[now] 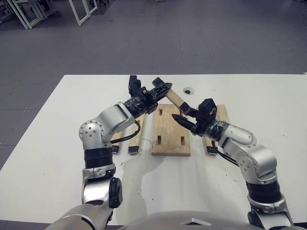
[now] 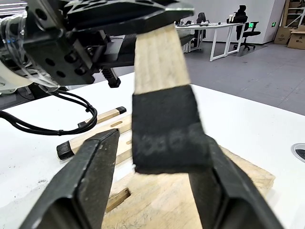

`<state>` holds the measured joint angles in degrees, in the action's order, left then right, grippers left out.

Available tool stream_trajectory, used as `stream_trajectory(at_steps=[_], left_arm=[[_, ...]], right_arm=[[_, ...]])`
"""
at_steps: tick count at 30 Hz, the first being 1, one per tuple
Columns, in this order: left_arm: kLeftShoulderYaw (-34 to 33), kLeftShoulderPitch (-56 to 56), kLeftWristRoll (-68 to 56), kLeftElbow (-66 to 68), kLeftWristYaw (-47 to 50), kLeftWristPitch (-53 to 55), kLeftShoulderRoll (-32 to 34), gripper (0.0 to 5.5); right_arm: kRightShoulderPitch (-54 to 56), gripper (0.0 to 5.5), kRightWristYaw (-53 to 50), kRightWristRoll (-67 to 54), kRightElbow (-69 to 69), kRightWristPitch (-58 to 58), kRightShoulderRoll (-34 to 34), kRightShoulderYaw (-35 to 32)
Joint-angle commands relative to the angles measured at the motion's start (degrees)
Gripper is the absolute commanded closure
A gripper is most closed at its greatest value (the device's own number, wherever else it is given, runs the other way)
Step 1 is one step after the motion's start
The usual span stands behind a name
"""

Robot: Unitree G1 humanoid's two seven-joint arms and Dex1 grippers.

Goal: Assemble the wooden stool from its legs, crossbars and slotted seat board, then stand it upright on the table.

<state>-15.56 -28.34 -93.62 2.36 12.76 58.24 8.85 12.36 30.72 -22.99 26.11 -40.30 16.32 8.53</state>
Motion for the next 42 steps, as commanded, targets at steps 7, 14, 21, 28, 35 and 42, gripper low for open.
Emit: stream_trajectory(at_steps=[7,14,21,28,35,42], left_arm=[[1.15,2.58,23.86,-10.5,-6.09,-6.76,15.0,5.09],[6.92,12.9,51.49,-21.83,-4.81,-18.18,18.08,5.09],[7.57,18.36,62.68,-17.89,-9.78,-24.8,16.04,5.09],[8.91,18.76,69.81,-10.59,-15.31,-30.07,14.79,5.09],[8.88,18.07,74.65,-3.81,-18.59,-34.21,13.17,5.09],[8.03,22.63,76.13,-0.45,-18.73,-35.22,9.19,5.09]], right_arm=[[-4.17,1.26,-4.64,2.89,0.62,0.97,3.44,-4.38],[-12.0,0.12,-16.26,10.02,4.1,2.58,-1.36,-0.85],[-16.69,0.12,-19.38,13.4,6.09,3.4,-3.22,3.49],[-16.49,0.12,-19.13,13.7,6.25,3.16,-3.66,3.33],[-15.78,0.12,-18.78,13.88,6.17,2.87,-3.5,3.06],[-14.88,0.12,-19.22,14.02,5.93,2.55,-3.95,2.62]])
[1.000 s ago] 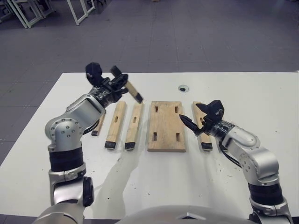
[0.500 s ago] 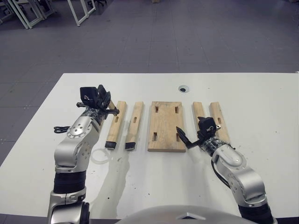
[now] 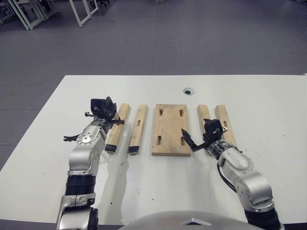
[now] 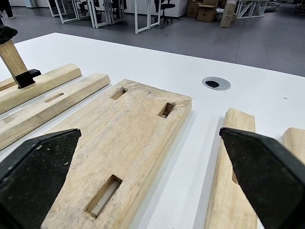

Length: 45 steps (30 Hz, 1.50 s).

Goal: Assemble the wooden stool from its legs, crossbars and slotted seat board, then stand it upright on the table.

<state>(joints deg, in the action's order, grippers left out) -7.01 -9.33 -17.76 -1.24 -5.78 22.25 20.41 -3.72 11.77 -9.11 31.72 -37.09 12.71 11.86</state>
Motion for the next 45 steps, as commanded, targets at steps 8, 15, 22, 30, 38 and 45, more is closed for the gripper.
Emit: stream_trajectory(at_steps=[8,15,22,30,38,45], left_arm=[[-1.64,7.22,1.8,10.46,0.18,3.7,-3.68,5.09],[1.01,13.47,2.5,8.94,0.87,0.95,-8.35,5.09],[0.06,12.16,1.45,6.08,1.06,2.32,-8.7,5.09],[0.83,10.97,2.22,-10.44,5.37,7.72,-10.26,5.09],[1.21,10.95,6.52,-13.87,10.33,8.33,-13.38,5.09],[0.19,9.63,7.34,-14.57,9.96,8.34,-13.99,4.12]], right_arm=[[2.21,0.12,0.28,-0.45,1.22,-1.94,0.0,-1.52],[3.19,0.12,0.19,-0.15,0.79,-2.12,-0.31,-2.09],[3.76,0.12,0.19,-0.12,0.49,-2.16,-0.09,-2.68],[4.41,0.12,-0.08,0.17,-0.26,-1.56,-0.56,-2.43],[4.68,0.12,-0.09,0.47,-1.02,-0.9,-0.56,-2.45],[4.73,0.12,-0.27,1.15,-1.28,-0.49,-0.51,-2.12]])
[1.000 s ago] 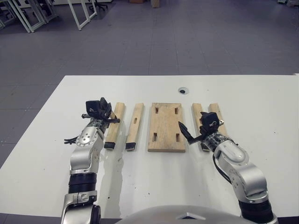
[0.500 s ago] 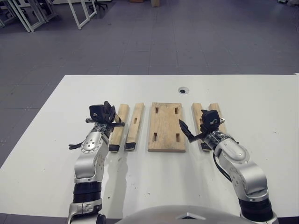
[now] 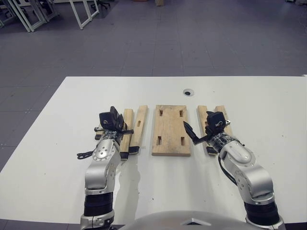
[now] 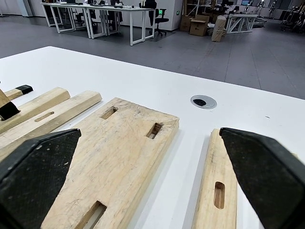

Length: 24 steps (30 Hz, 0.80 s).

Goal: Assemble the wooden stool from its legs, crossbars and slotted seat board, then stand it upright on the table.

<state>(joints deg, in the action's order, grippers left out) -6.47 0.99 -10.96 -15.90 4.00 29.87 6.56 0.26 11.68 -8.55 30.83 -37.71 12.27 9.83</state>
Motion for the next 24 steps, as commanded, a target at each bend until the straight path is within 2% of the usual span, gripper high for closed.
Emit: stream_trajectory(at_steps=[1,8,18,24], left_arm=[[-0.5,-0.8,0.6,-0.02,0.05,0.79,-0.08,3.92],[-0.84,-2.82,1.42,-2.67,-0.62,2.34,1.76,2.63],[-3.33,-13.02,0.17,-11.32,0.12,13.1,3.31,2.63],[-8.51,-23.03,-1.33,-10.04,0.51,18.78,4.61,2.63]], right_arm=[[0.82,0.12,-0.14,0.63,-0.48,0.19,-0.03,-0.1],[0.69,0.12,-0.45,0.96,-0.36,-0.04,-0.44,0.01],[0.46,0.12,-1.13,1.64,-0.55,0.09,-1.88,0.41],[0.57,0.12,-1.64,2.07,-1.11,0.26,-2.72,0.62]])
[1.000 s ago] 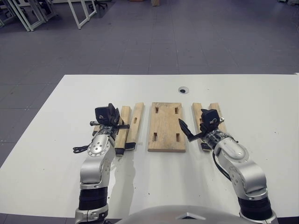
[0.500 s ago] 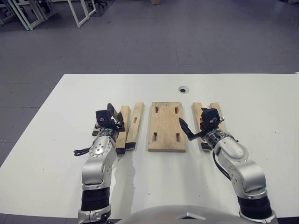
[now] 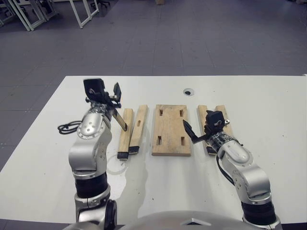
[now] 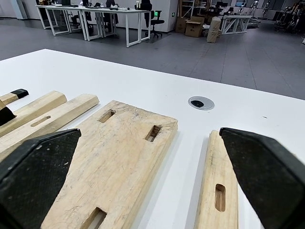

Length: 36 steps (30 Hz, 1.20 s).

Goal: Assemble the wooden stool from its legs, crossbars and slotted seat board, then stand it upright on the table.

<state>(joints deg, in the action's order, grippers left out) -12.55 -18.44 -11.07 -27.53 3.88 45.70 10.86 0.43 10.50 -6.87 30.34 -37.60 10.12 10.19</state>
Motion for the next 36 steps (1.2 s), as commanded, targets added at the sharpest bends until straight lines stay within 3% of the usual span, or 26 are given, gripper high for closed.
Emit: stream_trajectory(at_steps=[1,9,14,16,22,25,31,36], left_arm=[[-2.82,-4.26,-1.73,3.18,0.11,3.71,0.03,2.63],[-6.03,-8.43,-7.89,3.79,-1.05,2.87,-3.01,2.63],[-5.57,-12.93,-6.03,6.78,-1.72,-1.47,1.45,2.63],[-3.78,-9.9,-4.84,10.8,-3.15,-3.83,1.88,2.63],[2.95,3.52,-3.66,18.13,-4.67,-10.27,-5.11,2.63],[2.13,4.46,-3.05,19.94,-4.87,-12.82,-3.96,2.63],[-0.69,-3.79,-5.66,11.89,-3.9,-10.11,-1.32,2.63],[-3.72,-11.95,-10.93,1.1,-1.59,-1.19,-0.63,2.63]], right_arm=[[0.5,0.12,-0.59,0.44,-0.75,0.09,-0.76,0.34],[0.8,0.12,-0.76,0.56,-0.82,-0.22,-1.26,0.4],[0.76,0.12,-0.85,0.61,-0.72,-0.26,-1.45,0.44],[0.89,0.12,-0.74,0.55,-0.93,-0.26,-1.51,0.54],[1.56,0.12,-0.68,0.17,-1.41,-0.62,-1.98,0.39],[1.83,0.12,-1.1,-0.09,-1.44,-0.79,-2.44,-0.44],[1.12,0.12,-1.59,-0.11,-0.89,-1.01,-2.99,-0.17],[-0.35,0.12,-2.07,-0.03,-0.09,-0.95,-3.13,-0.04]])
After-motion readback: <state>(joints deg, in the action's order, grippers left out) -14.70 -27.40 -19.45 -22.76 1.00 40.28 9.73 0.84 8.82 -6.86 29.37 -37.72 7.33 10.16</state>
